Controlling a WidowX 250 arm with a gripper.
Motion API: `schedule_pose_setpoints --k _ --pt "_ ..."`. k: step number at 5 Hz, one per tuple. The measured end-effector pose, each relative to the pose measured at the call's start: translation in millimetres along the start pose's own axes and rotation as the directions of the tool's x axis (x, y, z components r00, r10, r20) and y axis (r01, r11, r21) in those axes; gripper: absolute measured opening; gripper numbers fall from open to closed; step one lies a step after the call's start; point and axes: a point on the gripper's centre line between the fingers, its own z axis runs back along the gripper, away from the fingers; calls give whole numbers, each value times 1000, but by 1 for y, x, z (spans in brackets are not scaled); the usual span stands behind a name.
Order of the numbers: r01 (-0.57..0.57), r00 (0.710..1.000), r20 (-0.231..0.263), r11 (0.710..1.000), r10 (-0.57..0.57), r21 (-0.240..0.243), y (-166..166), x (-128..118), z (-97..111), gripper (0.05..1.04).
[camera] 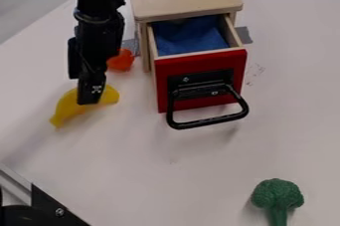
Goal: Move the banana inside the drawer
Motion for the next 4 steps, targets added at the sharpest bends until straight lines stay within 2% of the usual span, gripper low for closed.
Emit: schedule_pose_setpoints --k 2,4 --pt "-7 1000 -23 1000 7 6 -2 -1 -9 999" --pt "-4 999 -40 1000 4 -9 -4 0 -16 999"
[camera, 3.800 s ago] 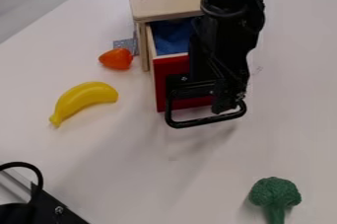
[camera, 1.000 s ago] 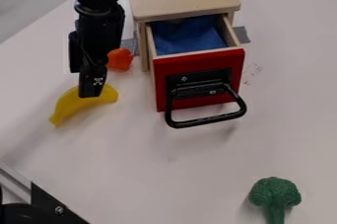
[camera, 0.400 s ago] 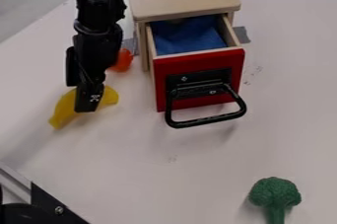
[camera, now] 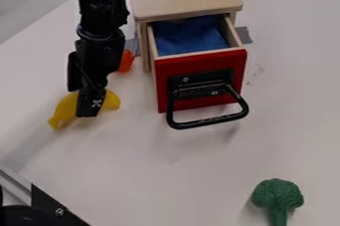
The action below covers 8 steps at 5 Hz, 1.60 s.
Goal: Move the banana inside the drawer
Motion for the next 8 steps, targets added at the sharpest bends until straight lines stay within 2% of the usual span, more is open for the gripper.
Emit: schedule_pose_setpoints --k 1,2,3,4,5,7,8 --pt "10 1000 -12 1000 -10 -4 0 1 -6 997" --pt "7 1000 -10 1000 -7 -6 1 2 -7 948" --pt "1 1000 -8 1000 -1 -9 2 2 -8 665" --pt "-5 1000 -5 1000 5 -13 1 2 -7 549" --pt "-4 1000 25 1000 5 -31 -2 4 3 548" --pt "44 983 181 999 -37 -32 -15 17 68 548" --pt "80 968 241 997 -74 -16 -25 30 93 548"
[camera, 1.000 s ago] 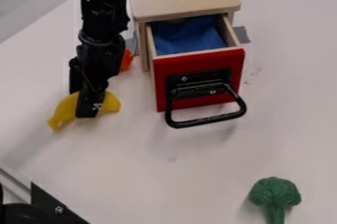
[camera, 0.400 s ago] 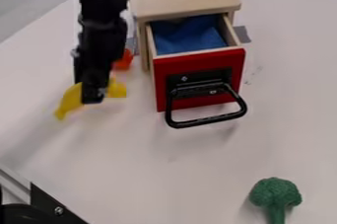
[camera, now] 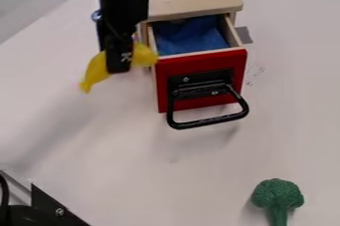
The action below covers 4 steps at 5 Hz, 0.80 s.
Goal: Move the banana inside the drawer
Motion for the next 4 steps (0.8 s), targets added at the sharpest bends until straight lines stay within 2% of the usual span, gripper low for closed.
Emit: schedule_pose_setpoints --k 1,2,4 --pt "105 994 33 994 -106 13 -17 31 12 548" --pt "187 981 34 982 -189 37 -33 58 17 548" --pt "212 977 -4 977 -211 14 -35 77 9 548"
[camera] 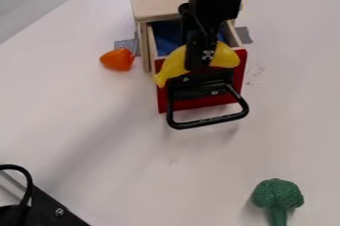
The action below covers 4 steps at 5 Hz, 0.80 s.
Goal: Move the banana inside the drawer
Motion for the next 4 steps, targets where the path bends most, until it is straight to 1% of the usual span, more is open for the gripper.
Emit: schedule_pose_setpoints --k 2,3,4 --pt "-26 998 53 1000 27 -10 11 5 19 548" --pt "-40 996 74 999 40 -5 18 5 27 548" --pt "-48 996 69 999 48 3 25 4 27 548"
